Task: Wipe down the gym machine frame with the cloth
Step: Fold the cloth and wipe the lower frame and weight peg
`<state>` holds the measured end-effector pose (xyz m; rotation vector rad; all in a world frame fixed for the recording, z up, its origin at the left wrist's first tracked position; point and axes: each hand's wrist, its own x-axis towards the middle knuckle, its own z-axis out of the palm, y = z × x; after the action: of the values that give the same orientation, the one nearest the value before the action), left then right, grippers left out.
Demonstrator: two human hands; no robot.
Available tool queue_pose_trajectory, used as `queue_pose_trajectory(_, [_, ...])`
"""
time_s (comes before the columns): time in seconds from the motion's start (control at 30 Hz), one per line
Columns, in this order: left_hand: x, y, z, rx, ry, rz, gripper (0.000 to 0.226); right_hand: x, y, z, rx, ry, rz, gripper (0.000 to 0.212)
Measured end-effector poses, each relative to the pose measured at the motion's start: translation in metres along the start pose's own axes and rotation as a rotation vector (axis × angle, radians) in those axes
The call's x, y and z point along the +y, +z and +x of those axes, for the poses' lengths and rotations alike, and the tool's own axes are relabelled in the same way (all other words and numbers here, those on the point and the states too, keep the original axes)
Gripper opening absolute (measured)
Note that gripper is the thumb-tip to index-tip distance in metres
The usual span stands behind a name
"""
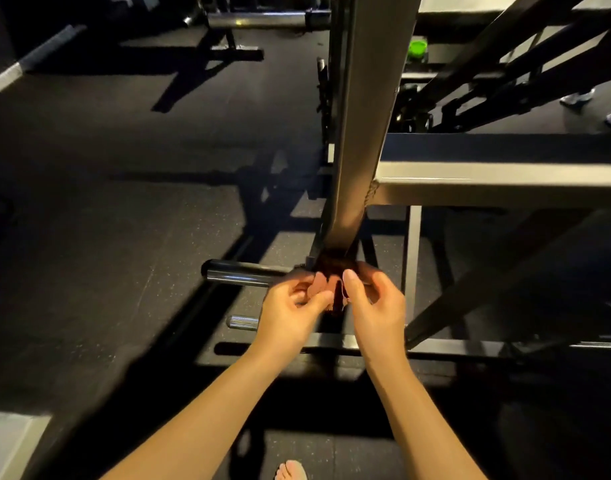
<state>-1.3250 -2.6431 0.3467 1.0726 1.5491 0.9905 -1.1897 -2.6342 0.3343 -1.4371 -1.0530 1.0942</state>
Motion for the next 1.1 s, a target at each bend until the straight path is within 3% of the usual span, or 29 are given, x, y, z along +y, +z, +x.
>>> queue_pose_trajectory(0.13, [-0.011,-0.006,-0.009,-0.084,0.002,0.090,0.025,0.012,0.011,-0.009,-0.054,0.065,-0.001,0.028])
queue_pose_trajectory(0.27, [-0.018,-0.023,-0.009,-0.148,-0.050,0.228,0.030,0.019,0.015,-0.006,0.030,0.143,0.007,0.019])
queue_pose_trajectory(0.33, [-0.016,-0.035,-0.002,-0.110,-0.135,0.332,0.014,0.014,0.014,-0.011,0.078,0.091,-0.039,0.025])
queue_pose_trajectory(0.4, [-0.018,-0.052,0.011,-0.066,-0.124,0.580,0.015,0.006,0.016,-0.013,0.161,-0.051,-0.076,0.037])
queue_pose_trajectory(0.47, [-0.023,-0.064,0.031,-0.013,0.123,0.751,0.021,-0.003,0.023,-0.010,0.282,-0.250,-0.107,0.038])
queue_pose_trajectory(0.53, [-0.041,-0.074,0.055,-0.073,0.443,0.833,0.025,-0.001,0.036,0.000,0.417,-0.457,-0.163,0.031])
queue_pose_trajectory(0.6, [-0.068,-0.077,0.079,-0.090,0.612,0.927,0.031,0.030,0.055,0.010,0.476,-0.583,-0.226,0.020])
queue_pose_trajectory(0.67, [-0.091,-0.070,0.094,-0.048,0.690,0.961,0.035,0.087,0.076,0.011,0.482,-0.564,-0.349,0.019])
queue_pose_trajectory(0.77, [-0.121,-0.062,0.109,-0.059,0.769,0.926,0.043,0.173,0.099,0.010,0.400,-0.354,-0.488,0.017])
queue_pose_trajectory(0.83, [-0.136,-0.061,0.121,-0.042,0.835,0.897,0.046,0.186,0.098,0.015,0.425,-0.500,-0.472,0.009])
queue_pose_trajectory(1.0, [-0.154,-0.054,0.144,0.084,1.012,0.800,0.050,0.117,0.064,0.040,0.522,-1.096,-0.379,0.017])
queue_pose_trajectory(1.1, [-0.165,-0.049,0.151,0.085,1.087,0.708,0.050,0.159,0.068,0.050,0.526,-1.144,-0.522,0.018])
